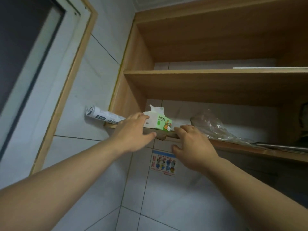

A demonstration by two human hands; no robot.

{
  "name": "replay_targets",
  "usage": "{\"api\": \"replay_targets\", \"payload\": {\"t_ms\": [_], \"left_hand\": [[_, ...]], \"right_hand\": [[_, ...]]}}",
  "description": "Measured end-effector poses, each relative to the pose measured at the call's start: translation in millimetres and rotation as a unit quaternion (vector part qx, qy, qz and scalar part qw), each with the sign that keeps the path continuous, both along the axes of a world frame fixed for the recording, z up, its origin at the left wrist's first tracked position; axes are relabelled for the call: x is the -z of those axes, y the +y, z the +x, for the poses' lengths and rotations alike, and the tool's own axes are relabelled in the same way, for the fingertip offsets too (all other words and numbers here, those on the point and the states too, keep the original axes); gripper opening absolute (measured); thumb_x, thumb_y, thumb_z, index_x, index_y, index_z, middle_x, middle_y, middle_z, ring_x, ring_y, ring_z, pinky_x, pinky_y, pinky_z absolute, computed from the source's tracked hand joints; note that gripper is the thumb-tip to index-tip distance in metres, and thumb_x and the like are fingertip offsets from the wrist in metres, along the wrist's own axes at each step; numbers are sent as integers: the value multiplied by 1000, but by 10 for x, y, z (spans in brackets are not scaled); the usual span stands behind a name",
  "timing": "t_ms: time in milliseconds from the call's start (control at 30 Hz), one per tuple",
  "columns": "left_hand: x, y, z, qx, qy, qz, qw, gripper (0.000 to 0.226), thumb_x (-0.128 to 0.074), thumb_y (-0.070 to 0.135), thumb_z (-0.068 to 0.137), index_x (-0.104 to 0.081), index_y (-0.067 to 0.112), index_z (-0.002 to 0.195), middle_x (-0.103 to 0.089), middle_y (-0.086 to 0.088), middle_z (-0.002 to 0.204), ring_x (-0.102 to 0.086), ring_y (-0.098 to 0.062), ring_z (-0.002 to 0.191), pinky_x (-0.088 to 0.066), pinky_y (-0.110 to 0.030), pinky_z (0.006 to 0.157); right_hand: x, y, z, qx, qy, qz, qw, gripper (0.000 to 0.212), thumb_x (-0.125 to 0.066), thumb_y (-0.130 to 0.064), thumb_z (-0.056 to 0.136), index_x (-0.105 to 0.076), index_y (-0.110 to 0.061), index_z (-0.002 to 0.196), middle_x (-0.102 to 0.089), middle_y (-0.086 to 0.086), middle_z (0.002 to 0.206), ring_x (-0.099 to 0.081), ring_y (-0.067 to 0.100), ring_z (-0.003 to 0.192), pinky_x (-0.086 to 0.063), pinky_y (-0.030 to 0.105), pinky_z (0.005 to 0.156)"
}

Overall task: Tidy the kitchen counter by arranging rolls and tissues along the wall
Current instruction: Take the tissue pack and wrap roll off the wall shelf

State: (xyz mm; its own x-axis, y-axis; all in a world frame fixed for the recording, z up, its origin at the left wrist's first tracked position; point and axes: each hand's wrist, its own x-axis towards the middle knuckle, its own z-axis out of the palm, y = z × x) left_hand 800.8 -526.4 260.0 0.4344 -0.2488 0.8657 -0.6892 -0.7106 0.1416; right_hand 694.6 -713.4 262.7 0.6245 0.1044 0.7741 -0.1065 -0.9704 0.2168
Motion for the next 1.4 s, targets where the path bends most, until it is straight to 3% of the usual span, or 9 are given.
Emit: {"api": "replay_targets", "payload": {"t_ms": [200,367,500,600,767,933,1033,1167,1400], "left_hand": [[-478,-296,532,-11,40,-73,996,73,-58,66,80,-49,23,138,-53,-4,141,-55,-30,125,-47,-44,99],[-716,-522,855,-3,109,-102,989,93,-67,75,69,-44,14,135,-52,-11,136,-56,-34,121,-49,-47,99],[-715,-643,1009,14,153,-107,982,112,-77,74,60,-37,12,144,-53,-11,139,-56,-32,124,-49,-42,100],[-685,-710,1087,29,168,-129,977,107,-83,63,62,-37,10,143,-58,-10,137,-58,-30,122,-49,-36,94],[-676,-712,1096,70,144,-168,973,98,-85,54,63,-39,14,140,-57,-9,135,-58,-32,120,-51,-40,92],[-670,-574,899,155,118,-232,953,98,-82,65,58,-41,23,137,-56,-2,131,-59,-25,116,-52,-43,93],[-573,-455,671,196,115,-223,948,101,-77,74,52,-39,32,135,-56,6,127,-59,-20,111,-53,-44,93],[-330,-295,363,226,92,-209,947,98,-78,76,49,-41,38,131,-58,13,122,-60,-10,106,-52,-35,83],[-26,-40,-10,224,98,-224,943,92,-77,79,45,-42,42,121,-63,17,116,-63,-4,101,-54,-30,81]], "right_hand": [[-175,23,293,24,-4,-25,999,62,-52,-44,88,-41,-22,146,-47,2,145,-35,24,138,-34,44,111],[-327,6,401,36,-24,-37,998,59,-51,-42,88,-45,-21,142,-51,5,143,-35,27,140,-34,44,111],[-352,-56,410,44,-25,-34,998,58,-53,-43,88,-48,-20,140,-52,5,141,-35,26,140,-36,43,110],[-358,-104,398,45,-21,-27,998,60,-53,-43,87,-46,-21,142,-51,5,143,-34,26,141,-39,44,110],[-394,-144,374,42,-32,-25,998,62,-52,-48,87,-44,-22,143,-49,4,144,-33,25,141,-36,44,109],[-396,-140,326,25,-51,-12,998,67,-54,-46,85,-38,-24,146,-46,2,147,-32,24,140,-35,45,111],[-384,-108,279,0,-80,-8,997,73,-57,-43,83,-33,-23,148,-42,1,150,-34,23,137,-37,44,108],[-312,-71,210,-17,-116,-25,993,90,-67,-38,79,-18,-22,153,-35,3,152,-33,24,138,-38,45,107],[-64,43,53,-33,-135,-102,985,85,-78,-38,71,-36,-18,141,-50,3,133,-47,26,121,-47,43,93]]}}
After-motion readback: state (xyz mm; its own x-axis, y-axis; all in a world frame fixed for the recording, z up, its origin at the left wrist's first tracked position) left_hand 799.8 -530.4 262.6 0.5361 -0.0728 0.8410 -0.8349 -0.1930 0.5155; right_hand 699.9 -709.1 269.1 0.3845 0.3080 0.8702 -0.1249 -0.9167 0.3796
